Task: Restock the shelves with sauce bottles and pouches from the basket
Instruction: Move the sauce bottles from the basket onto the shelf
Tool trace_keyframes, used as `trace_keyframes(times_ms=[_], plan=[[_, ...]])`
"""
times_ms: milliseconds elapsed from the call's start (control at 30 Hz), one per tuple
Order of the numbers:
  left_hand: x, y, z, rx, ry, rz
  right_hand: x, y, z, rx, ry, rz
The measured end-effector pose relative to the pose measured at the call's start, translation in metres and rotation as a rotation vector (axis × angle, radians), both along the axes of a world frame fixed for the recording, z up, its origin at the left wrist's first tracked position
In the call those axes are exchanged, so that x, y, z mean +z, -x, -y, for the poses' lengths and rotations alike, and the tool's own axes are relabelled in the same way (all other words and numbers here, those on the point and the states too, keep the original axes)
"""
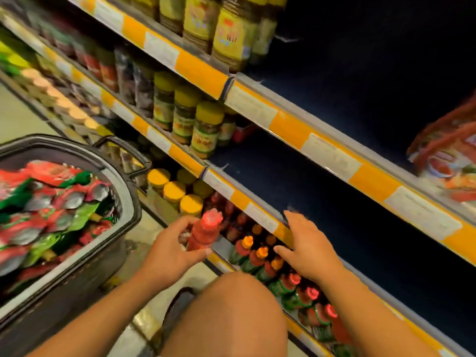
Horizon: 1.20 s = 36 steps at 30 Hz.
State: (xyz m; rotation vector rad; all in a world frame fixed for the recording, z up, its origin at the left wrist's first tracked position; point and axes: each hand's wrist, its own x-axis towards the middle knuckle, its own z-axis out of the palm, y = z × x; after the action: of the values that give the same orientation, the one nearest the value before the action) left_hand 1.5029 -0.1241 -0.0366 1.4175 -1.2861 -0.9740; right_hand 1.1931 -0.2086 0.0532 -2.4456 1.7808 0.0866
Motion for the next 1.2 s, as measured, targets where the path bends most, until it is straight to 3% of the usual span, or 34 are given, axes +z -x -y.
trace_keyframes(times_ms=[233,633,833,1033,1200], plan=[[-0.078,0.015,0.031,0.049,-0.113,-0.05,-0.022,0.003,0.022,0.062,0.111,-0.057],[-0.145,0.07,0.079,0.093,-0.137,0.0,-0.024,-0.006,0.017,0.052,0.177,-0.081],[-0.169,0.089,0.093,0.085,-0.165,0.17,-0.026,-0.006,0.019,0.043,0.189,-0.115],[-0.171,0.1,0.096,0.078,-0.204,0.465,-0.026,-0.008,0.019,0.037,0.183,-0.128],[-0.168,0.1,0.102,0.017,-0.163,0.544,-0.024,-0.009,0.018,0.033,0.173,-0.13]])
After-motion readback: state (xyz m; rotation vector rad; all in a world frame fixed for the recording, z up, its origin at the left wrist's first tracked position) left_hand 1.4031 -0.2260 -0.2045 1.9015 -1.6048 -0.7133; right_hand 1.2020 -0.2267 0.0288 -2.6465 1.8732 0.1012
